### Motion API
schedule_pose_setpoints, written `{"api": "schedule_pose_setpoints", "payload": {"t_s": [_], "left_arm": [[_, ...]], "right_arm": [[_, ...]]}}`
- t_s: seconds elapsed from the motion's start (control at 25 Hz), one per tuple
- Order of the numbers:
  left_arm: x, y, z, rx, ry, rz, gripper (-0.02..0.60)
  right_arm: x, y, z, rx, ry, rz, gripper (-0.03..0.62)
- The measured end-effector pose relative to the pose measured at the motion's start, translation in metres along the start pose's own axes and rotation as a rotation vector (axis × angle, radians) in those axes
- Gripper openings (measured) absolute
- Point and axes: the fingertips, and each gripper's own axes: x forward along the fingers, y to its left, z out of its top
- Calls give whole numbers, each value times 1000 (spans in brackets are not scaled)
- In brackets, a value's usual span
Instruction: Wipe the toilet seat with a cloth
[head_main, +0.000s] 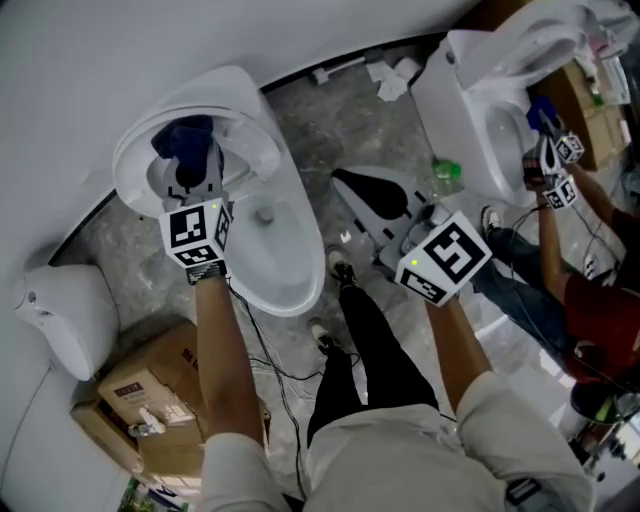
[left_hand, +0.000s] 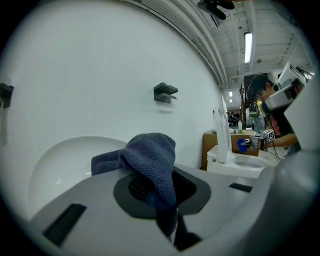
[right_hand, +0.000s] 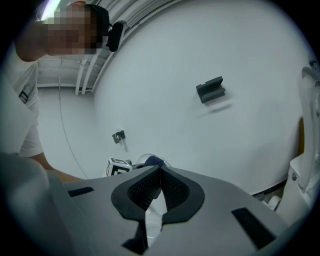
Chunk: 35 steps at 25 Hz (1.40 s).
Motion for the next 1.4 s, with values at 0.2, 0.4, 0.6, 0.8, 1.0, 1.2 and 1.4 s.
{"api": "schedule_pose_setpoints", "payload": {"t_s": [0.2, 0.4, 0.6, 0.8, 1.0, 1.2, 1.4], "left_arm": [[11, -26, -20, 31, 56, -37, 37], [24, -50, -47, 90, 111, -86, 37], [27, -70, -74, 136, 153, -138, 37], [35, -79, -102, 128, 211, -171, 37], [47, -85, -134, 107, 264, -190, 37], [54, -92, -164, 78, 310, -189, 37], [56, -103, -200, 52, 371, -220, 37]], "right_arm": [[-11, -15, -18, 40, 24, -28, 28], [-10, -25, -32, 53, 39, -44, 28], [-9, -27, -45, 66, 50, -52, 28], [-12, -34, -57, 79, 65, -58, 28], [-9, -43, -77, 95, 90, -61, 28], [-7, -50, -91, 114, 113, -72, 29], [-5, -56, -103, 118, 134, -77, 28]]}}
